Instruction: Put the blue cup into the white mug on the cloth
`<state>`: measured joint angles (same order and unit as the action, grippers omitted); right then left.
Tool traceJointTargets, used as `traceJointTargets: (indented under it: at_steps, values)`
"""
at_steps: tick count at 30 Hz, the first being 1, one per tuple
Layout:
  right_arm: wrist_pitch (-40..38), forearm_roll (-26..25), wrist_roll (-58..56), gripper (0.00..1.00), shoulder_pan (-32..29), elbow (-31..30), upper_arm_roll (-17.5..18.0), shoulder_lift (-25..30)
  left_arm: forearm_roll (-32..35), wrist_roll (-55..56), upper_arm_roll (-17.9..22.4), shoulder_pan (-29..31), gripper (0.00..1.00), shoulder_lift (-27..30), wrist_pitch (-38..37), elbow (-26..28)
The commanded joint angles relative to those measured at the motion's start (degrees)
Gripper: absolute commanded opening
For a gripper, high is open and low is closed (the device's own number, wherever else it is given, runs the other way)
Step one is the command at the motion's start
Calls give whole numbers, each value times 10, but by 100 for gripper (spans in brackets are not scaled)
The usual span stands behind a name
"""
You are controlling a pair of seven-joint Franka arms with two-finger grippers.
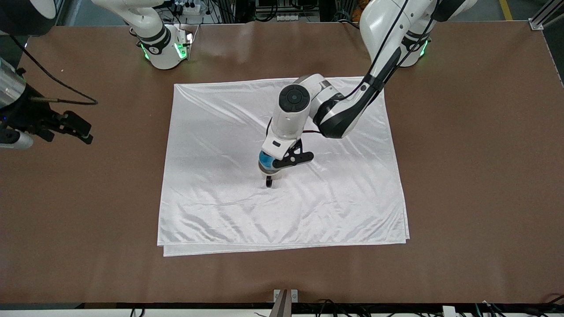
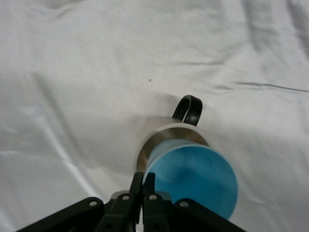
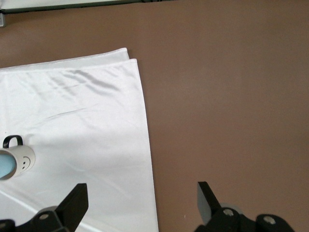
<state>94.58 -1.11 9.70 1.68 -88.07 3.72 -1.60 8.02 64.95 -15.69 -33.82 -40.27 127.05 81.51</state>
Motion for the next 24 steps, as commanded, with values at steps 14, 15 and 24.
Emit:
traceJointTargets:
  at_steps: [14, 15, 24]
  values:
    - [-19, 29, -5, 100, 4, -25, 20, 32, 22, 14, 41, -29, 100, 22, 7, -18]
    - [-22, 29, -9, 100, 4, -25, 20, 32, 22, 13, 44, -27, 100, 28, 7, -17]
    - [-32, 24, -13, 100, 1, -25, 15, 32, 20, 2, 46, 14, 100, 74, 0, -17]
